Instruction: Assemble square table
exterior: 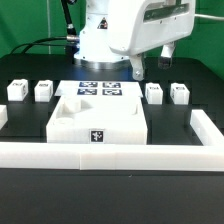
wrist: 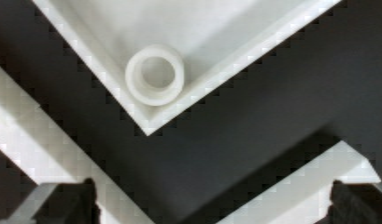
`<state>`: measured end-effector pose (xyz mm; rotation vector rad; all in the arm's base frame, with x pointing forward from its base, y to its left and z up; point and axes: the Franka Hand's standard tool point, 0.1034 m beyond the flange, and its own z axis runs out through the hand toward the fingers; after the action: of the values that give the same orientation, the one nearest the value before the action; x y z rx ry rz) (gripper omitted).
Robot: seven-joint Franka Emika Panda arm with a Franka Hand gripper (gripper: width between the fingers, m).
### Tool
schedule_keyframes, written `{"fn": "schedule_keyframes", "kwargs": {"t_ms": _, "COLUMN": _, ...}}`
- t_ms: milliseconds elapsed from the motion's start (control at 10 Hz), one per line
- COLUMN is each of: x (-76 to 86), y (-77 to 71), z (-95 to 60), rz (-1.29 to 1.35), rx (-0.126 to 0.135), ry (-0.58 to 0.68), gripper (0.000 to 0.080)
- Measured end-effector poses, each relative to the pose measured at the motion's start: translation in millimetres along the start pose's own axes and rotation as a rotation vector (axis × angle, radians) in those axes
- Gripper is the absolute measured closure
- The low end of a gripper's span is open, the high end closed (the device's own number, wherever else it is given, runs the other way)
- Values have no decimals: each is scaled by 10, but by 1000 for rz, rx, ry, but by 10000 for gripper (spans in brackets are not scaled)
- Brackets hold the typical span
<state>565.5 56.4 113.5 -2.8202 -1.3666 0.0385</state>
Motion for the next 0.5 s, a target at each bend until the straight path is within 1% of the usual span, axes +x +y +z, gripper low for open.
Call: {"fn": "schedule_keyframes", "kwargs": {"t_ms": 500, "x": -1, "y": -2, "z": 6, "rz": 0, "rx": 1, "ry": -1, "gripper": 150}}
